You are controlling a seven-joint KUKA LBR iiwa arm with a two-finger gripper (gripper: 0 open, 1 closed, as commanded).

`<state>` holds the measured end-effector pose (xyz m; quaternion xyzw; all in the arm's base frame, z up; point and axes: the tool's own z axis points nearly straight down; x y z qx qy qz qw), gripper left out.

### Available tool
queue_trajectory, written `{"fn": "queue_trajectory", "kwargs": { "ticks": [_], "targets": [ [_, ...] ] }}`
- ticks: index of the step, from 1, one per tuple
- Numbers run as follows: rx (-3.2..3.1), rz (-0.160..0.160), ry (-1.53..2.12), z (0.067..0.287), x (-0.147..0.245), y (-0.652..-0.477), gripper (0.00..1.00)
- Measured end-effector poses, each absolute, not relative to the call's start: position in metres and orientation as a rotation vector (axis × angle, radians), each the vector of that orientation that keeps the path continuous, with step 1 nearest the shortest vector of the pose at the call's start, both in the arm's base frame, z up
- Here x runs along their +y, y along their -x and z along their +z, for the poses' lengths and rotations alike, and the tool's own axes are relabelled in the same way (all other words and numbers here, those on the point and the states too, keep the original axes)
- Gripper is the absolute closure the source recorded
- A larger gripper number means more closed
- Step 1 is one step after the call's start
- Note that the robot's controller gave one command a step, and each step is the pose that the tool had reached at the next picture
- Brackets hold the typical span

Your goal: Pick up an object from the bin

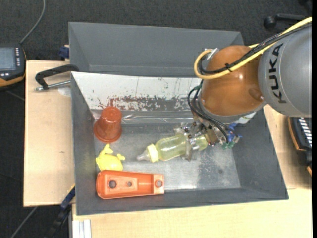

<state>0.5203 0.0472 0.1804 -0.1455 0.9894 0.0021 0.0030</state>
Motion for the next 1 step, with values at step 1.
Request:
{"fn": "queue_trajectory", "kwargs": {
  "ticks": [1],
  "targets": [
    [3.087,0.006,0.494,0.329,0.048,-0.5312,1.0]
  ]
}}
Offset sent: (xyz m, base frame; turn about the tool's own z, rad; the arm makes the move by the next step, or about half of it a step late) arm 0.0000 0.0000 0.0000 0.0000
